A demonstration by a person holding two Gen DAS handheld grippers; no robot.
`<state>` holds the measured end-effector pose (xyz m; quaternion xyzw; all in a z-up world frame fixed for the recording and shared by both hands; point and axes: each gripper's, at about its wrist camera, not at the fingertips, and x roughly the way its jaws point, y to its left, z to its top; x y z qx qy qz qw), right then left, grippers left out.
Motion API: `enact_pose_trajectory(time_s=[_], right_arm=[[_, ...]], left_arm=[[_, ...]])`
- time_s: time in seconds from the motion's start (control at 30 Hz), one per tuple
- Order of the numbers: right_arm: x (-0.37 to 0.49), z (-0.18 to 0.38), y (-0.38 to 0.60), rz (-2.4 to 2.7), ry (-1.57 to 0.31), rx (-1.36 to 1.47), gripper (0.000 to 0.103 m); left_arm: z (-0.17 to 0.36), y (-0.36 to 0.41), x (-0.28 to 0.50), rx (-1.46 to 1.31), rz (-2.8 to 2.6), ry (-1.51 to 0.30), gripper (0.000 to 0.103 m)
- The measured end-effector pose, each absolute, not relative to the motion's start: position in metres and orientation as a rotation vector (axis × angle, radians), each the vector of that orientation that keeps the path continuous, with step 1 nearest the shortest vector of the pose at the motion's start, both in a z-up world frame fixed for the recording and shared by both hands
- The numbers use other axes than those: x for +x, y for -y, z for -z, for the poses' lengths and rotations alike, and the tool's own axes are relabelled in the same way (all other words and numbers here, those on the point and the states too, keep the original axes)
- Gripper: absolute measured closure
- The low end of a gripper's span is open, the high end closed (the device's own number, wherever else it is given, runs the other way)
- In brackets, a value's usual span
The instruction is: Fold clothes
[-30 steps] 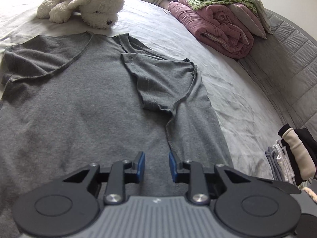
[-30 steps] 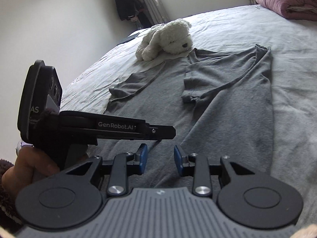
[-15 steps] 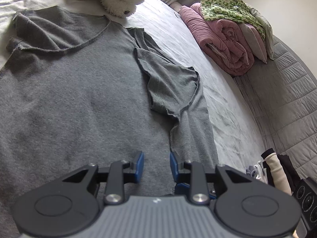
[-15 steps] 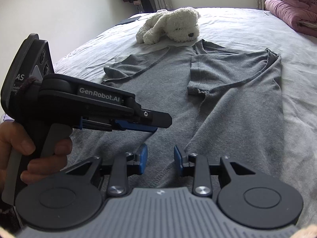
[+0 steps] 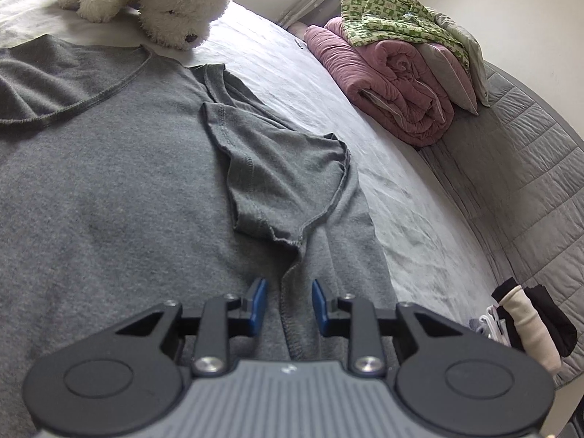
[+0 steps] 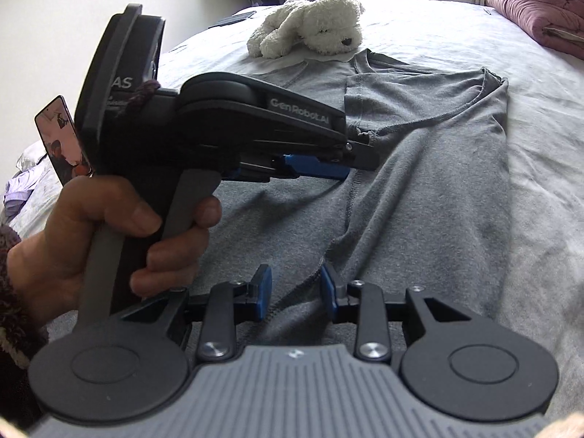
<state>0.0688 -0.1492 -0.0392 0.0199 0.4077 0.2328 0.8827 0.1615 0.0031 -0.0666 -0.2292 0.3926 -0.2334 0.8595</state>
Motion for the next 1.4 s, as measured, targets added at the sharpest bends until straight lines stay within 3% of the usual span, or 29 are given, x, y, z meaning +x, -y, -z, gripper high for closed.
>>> enact_pose_trajectory(time_s=[0.07, 0.13, 0.2, 0.43, 0.53, 0.8, 0.93, 1.13, 1.4], right_arm=[[0.067, 0.041, 0.151, -0.472, -0.843, 0.047, 0.084], [0.069, 0.04, 0.158, -0.454, -0.843, 0.075, 0.102], [0.07, 0.039, 0.165, -0.447, -0.845, 0.118, 0.102], [0.073, 0.027, 0.186, -0.508, -0.851, 0.32, 0.101], [0.075, 0.033, 0.187, -0.533, -0.871, 0.377, 0.092], [0.071, 0.025, 0.188, -0.584, -0.885, 0.367, 0.088], [0.068, 0.025, 0.205, -0.504, -0.868, 0.333, 0.071], [0.057, 0.04, 0.225, -0.48, -0.902, 0.303, 0.072], [0.027, 0.041, 0.244, -0.518, -0.892, 0.244, 0.072]], left_arm=[[0.069, 0.0, 0.158, -0.452, 0.479, -0.803, 0.098], [0.067, 0.0, 0.157, -0.429, 0.467, -0.794, 0.1], [0.064, -0.001, 0.157, -0.434, 0.465, -0.791, 0.101], [0.057, -0.002, 0.156, -0.405, 0.436, -0.788, 0.101], [0.055, -0.002, 0.154, -0.359, 0.382, -0.769, 0.1], [0.041, -0.011, 0.153, -0.413, 0.433, -0.738, 0.089], [0.037, -0.003, 0.144, -0.348, 0.524, -0.731, 0.082], [0.062, 0.005, 0.119, -0.254, 0.584, -0.777, 0.079], [0.069, -0.018, 0.06, -0.228, 0.576, -0.696, 0.079]])
